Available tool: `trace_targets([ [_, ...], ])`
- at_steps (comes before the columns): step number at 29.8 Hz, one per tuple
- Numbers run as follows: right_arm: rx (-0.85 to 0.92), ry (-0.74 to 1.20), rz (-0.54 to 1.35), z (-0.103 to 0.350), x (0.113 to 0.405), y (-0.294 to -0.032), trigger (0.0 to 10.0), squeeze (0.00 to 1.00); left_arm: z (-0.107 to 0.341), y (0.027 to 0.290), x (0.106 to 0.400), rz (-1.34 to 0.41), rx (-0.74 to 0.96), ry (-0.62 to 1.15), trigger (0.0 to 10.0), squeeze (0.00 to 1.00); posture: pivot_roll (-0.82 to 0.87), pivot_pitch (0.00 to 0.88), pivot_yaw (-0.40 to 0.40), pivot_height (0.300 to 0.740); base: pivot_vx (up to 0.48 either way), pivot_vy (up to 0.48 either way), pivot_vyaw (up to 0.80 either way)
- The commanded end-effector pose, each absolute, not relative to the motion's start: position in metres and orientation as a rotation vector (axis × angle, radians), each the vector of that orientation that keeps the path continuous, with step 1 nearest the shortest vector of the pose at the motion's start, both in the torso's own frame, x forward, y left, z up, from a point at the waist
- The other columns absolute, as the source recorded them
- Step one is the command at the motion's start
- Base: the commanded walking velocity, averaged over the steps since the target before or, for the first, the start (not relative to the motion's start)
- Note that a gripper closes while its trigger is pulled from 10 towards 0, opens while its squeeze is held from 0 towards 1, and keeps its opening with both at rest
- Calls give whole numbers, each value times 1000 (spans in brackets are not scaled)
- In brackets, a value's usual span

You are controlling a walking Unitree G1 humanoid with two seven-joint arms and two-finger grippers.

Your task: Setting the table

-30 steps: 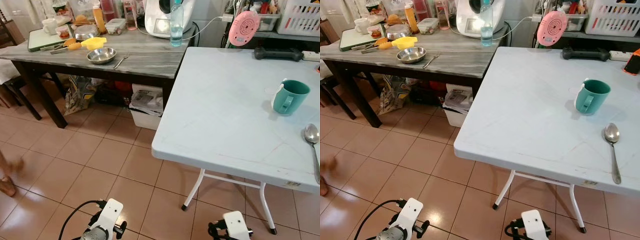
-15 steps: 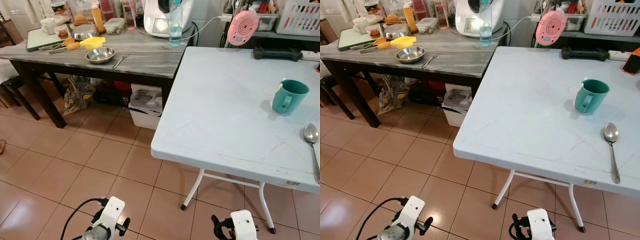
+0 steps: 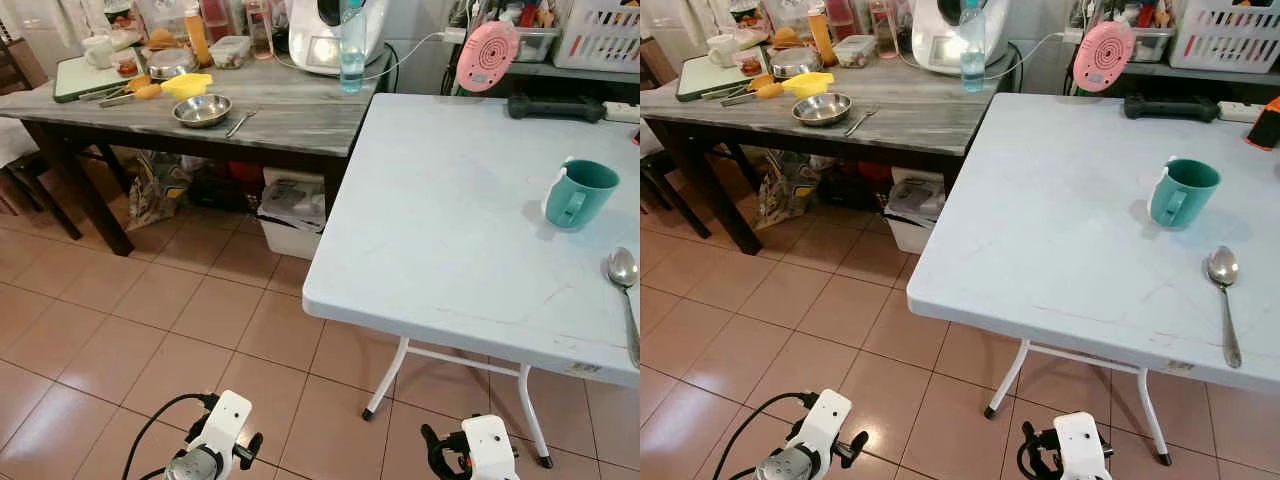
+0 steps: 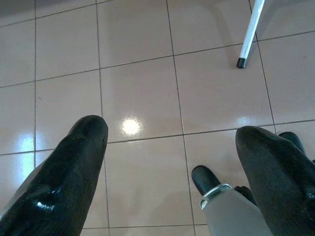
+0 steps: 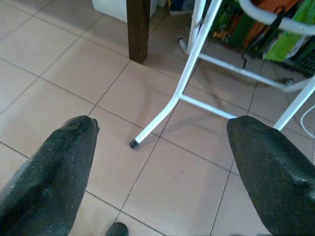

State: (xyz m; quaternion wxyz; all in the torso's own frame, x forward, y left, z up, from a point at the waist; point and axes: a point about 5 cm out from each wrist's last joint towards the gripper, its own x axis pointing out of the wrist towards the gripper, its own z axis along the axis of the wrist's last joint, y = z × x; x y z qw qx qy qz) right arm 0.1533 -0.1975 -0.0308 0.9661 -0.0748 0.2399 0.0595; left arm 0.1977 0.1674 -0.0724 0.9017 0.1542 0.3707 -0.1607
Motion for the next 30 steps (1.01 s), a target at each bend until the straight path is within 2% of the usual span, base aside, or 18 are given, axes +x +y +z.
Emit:
trace_targets([
  [1,-141,474,131,-24,155,-192,10000,0,-71,170,200,-336,330,761,10000,0,-65,0,56,740,0,0,0],
  [15,-130,460,123,13,150,-179,10000,0,-71,172,199,-354,348,762,10000,0,-68,0,67,740,0,0,0],
  [23,-117,478,119,29,114,-161,10000,0,-72,174,197,-369,363,768,10000,0,-73,1,74,740,0,0,0],
  [30,-110,488,115,39,99,-149,10000,0,-72,174,197,-376,367,766,10000,0,-76,0,78,740,0,0,0],
])
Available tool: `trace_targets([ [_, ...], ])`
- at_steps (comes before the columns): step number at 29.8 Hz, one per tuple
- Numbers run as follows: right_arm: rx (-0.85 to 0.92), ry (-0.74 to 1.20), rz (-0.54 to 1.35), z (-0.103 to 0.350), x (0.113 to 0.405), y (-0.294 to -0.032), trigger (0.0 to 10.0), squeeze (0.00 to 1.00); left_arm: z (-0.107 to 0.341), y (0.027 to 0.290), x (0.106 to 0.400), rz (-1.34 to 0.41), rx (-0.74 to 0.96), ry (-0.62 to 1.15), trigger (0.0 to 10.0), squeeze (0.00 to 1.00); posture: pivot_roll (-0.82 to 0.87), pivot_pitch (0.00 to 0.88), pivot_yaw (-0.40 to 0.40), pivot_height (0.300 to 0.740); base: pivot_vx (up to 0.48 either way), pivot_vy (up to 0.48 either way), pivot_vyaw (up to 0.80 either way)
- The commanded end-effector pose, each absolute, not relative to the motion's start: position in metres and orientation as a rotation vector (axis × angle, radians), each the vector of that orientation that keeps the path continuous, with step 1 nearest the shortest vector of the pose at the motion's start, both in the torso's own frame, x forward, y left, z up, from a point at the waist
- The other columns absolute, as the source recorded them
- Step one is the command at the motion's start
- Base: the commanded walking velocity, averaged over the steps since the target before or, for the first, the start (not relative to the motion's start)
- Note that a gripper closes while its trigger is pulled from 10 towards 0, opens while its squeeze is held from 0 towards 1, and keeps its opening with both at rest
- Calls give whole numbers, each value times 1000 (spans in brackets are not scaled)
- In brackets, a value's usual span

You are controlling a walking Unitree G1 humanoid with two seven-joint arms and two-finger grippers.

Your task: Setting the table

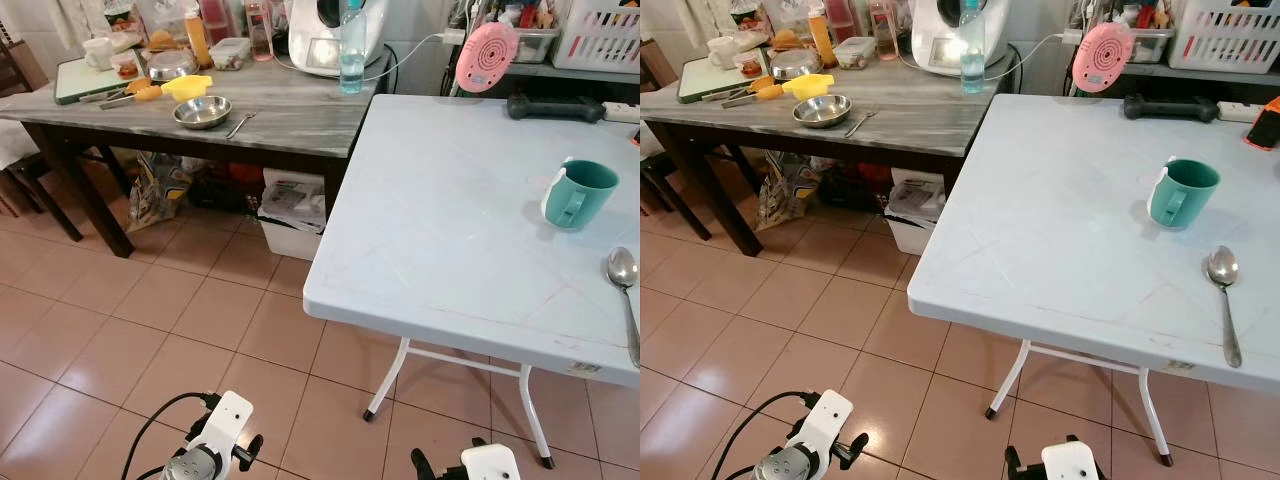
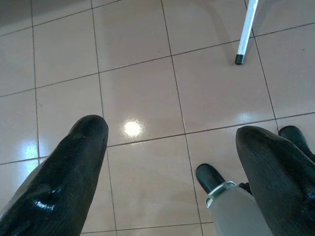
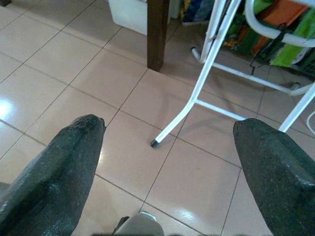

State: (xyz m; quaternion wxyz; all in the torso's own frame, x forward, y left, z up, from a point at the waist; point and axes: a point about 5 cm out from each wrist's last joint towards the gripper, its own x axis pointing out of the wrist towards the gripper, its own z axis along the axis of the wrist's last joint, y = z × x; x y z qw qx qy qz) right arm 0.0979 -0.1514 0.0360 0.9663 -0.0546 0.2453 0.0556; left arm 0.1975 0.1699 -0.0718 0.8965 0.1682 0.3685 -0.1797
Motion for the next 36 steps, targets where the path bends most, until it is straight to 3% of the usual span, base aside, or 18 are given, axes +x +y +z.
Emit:
trace_targets([
  [1,-106,496,114,38,93,-140,10000,0,-72,175,196,-378,368,765,10000,0,-76,1,79,740,0,0,0],
  [5,-96,513,118,33,85,-112,10000,0,-72,175,196,-383,371,765,10000,0,-78,0,81,740,0,0,0],
  [8,-87,523,126,33,81,-75,10000,0,-72,176,195,-386,376,766,10000,0,-78,2,81,740,0,0,0],
  [16,-82,510,125,51,73,-47,10000,0,-72,176,195,-385,379,764,10000,0,-77,2,80,740,0,0,0],
  [19,-94,499,108,49,89,-77,10000,0,-72,176,195,-387,379,762,10000,0,-76,0,80,740,0,0,0],
  [28,-112,500,97,53,90,-82,10000,0,-71,176,195,-381,375,742,10000,0,-77,0,78,740,0,0,0],
  [36,-151,388,82,82,100,-86,10000,0,-65,176,199,-324,352,643,10000,0,-74,0,75,740,0,0,0],
])
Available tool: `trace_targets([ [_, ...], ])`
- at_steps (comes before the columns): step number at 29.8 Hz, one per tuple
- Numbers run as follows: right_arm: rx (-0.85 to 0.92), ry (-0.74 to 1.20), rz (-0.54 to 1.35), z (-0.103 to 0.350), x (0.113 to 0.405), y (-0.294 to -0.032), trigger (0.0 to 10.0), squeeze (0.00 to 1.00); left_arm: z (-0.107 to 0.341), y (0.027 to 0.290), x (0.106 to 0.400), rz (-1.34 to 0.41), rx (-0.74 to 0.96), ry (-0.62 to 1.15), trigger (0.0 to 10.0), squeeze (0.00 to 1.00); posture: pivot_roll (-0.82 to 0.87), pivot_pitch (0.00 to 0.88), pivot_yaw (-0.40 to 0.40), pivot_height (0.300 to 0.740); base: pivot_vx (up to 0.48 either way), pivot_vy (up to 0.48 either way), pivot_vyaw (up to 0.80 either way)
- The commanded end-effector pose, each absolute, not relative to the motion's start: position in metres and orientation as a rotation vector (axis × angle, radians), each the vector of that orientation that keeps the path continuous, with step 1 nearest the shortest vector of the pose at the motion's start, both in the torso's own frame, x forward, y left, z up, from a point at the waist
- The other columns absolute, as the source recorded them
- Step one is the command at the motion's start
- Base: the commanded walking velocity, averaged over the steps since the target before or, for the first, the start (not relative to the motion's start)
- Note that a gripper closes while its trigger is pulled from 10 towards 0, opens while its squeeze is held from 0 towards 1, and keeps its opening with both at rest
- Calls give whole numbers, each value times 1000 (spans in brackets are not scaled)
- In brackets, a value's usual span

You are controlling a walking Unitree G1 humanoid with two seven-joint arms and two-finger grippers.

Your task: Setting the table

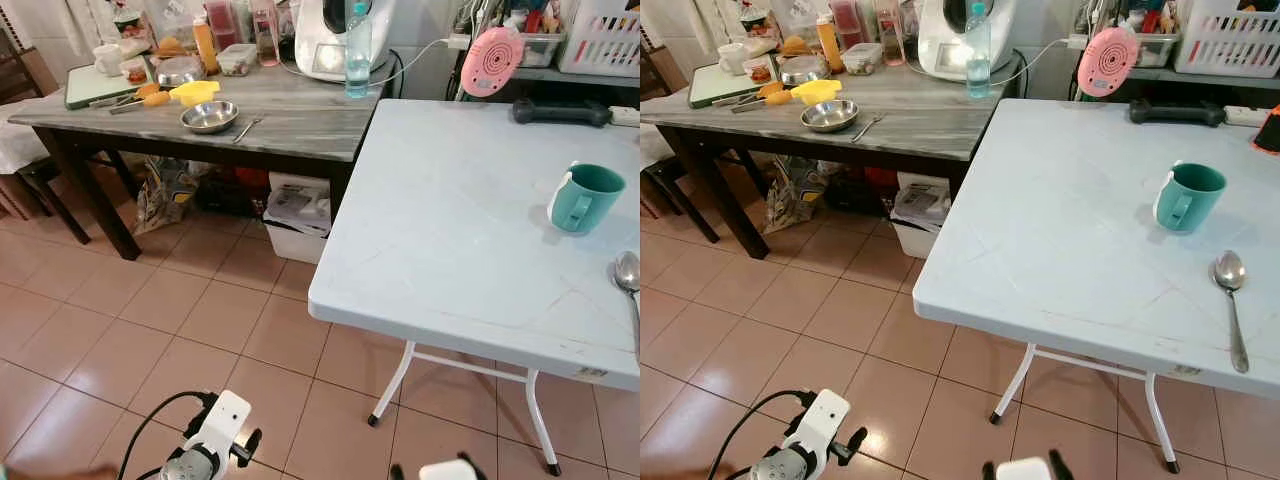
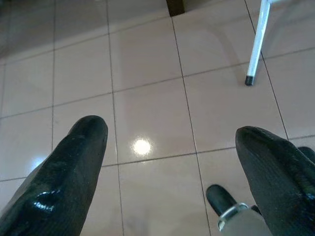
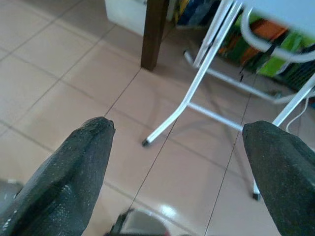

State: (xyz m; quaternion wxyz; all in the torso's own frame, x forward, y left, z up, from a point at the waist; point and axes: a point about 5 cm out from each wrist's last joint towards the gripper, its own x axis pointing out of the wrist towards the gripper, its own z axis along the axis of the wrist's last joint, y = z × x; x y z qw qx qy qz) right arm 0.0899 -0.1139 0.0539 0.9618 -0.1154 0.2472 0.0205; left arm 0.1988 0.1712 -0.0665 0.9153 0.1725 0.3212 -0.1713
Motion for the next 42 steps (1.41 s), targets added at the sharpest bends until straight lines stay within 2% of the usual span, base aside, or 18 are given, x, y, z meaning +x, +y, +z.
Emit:
trace_targets([
  [1,-156,353,79,92,104,-87,10000,0,-64,176,199,-312,339,628,10000,0,-71,0,73,740,0,0,0],
  [4,-180,240,75,121,117,-89,10000,0,-61,175,200,-285,304,576,10000,0,-70,4,69,740,0,0,0],
  [8,-188,211,77,129,121,-90,10000,0,-59,175,201,-279,302,556,10000,0,-69,4,69,740,0,0,0],
  [11,-195,107,84,151,144,-90,10000,0,-57,175,202,-254,319,513,10000,0,-68,5,65,740,0,0,0],
  [20,-207,61,71,163,158,-99,10000,0,-55,177,202,-219,333,491,10000,0,-66,5,64,740,0,0,0],
  [23,-230,46,59,168,176,-117,10000,0,-53,177,202,-210,331,467,10000,0,-63,5,64,740,0,0,0],
  [25,-249,49,53,171,192,-133,10000,0,26,175,252,-211,306,35,10000,0,-61,6,63,740,0,0,0],
  [27,-249,49,53,171,192,-133,10000,0,26,175,252,-211,306,35,10000,0,-61,6,63,740,0,0,0],
  [28,-252,54,52,172,197,-138,10000,0,66,172,262,-218,302,-111,10000,0,-61,5,64,740,0,0,0],
  [29,-368,10,53,146,205,-147,10000,0,89,171,267,-215,302,-183,10000,0,-60,7,64,740,0,0,0],
  [31,-368,10,53,146,205,-147,10000,0,89,171,267,-215,302,-183,10000,0,-60,7,64,740,0,0,0],
  [33,-479,0,77,98,201,-159,10000,0,94,171,281,-187,300,-189,10000,0,-65,5,64,740,0,0,0],
  [38,-484,13,97,86,195,-157,10000,0,96,171,290,-174,295,-195,10000,0,-67,4,63,740,0,0,0],
  [41,-283,181,119,86,200,-162,10000,0,110,158,294,-217,246,-204,10000,0,-71,3,65,740,0,0,0],
  [42,-269,188,117,87,202,-163,10000,0,112,155,293,-235,231,-196,10000,0,-72,2,67,740,0,0,0],
])
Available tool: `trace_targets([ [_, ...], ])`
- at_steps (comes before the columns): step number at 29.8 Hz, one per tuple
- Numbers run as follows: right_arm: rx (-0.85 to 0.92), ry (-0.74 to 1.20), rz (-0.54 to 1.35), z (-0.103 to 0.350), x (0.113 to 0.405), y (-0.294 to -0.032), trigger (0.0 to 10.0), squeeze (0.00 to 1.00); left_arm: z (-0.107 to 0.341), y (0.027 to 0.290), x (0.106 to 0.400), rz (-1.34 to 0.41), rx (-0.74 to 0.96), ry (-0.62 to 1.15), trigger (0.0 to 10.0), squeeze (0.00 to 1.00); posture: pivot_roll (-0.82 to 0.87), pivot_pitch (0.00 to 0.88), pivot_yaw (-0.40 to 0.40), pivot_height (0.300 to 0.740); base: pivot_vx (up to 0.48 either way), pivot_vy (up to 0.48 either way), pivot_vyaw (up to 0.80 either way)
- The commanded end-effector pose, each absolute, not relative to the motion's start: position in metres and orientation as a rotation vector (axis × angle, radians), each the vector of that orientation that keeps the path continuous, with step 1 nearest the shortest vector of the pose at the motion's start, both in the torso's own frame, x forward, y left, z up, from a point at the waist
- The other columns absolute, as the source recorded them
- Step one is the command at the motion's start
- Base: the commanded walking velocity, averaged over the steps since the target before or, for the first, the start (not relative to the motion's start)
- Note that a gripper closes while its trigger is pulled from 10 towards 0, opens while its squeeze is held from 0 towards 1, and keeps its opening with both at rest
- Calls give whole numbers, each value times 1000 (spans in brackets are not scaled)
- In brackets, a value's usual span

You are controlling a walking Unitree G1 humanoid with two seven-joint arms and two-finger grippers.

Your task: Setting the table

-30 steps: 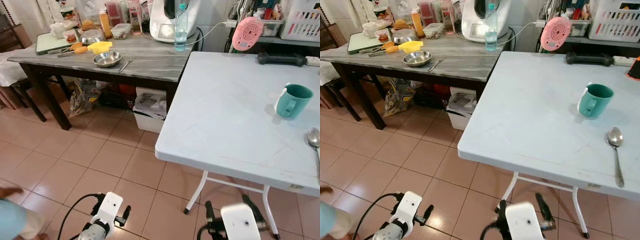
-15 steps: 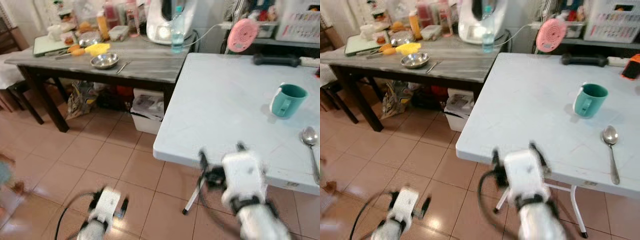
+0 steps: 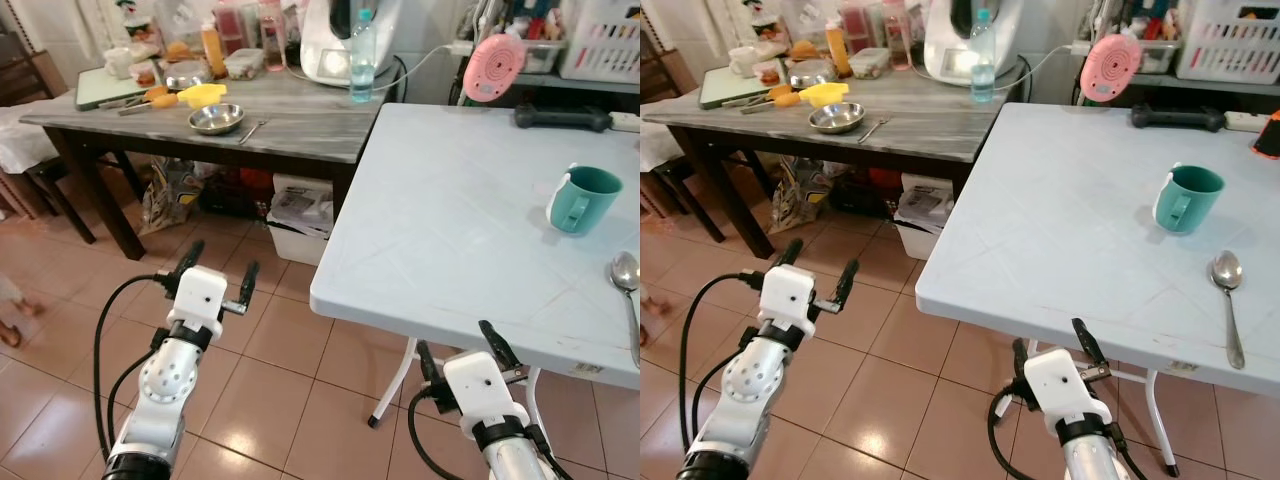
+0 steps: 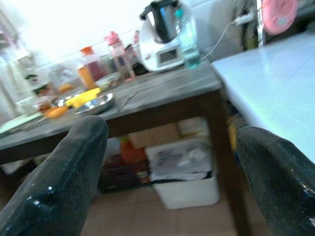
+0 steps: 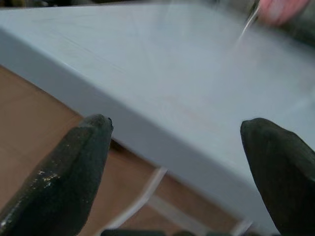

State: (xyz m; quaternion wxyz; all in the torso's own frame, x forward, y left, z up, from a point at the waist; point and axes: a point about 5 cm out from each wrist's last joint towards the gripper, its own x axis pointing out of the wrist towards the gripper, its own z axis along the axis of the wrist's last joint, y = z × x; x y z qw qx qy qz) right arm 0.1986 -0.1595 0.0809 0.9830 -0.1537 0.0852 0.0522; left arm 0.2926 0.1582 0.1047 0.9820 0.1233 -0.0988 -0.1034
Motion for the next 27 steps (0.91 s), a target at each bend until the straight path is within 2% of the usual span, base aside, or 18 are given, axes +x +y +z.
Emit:
trace_targets([
  [1,-265,180,118,86,203,-164,10000,0,114,153,291,-247,221,-183,10000,0,-72,2,67,740,0,0,0],
  [3,-264,137,103,85,211,-169,10000,0,117,138,292,-291,166,-156,10000,0,-72,3,69,740,0,0,0],
  [9,-258,107,90,84,218,-173,10000,0,117,122,297,-322,131,-153,10000,0,-79,8,68,740,0,0,0],
  [11,-258,105,89,88,220,-173,10000,0,120,115,296,-336,119,-146,10000,0,-85,9,68,740,0,0,-747],
  [24,-264,35,38,97,225,-179,10000,0,118,116,295,-335,82,-101,10000,0,-97,0,60,740,0,0,-788],
  [27,-262,23,39,99,225,-178,10000,0,117,116,295,-344,74,-93,10000,0,-98,0,61,740,0,0,-194],
])
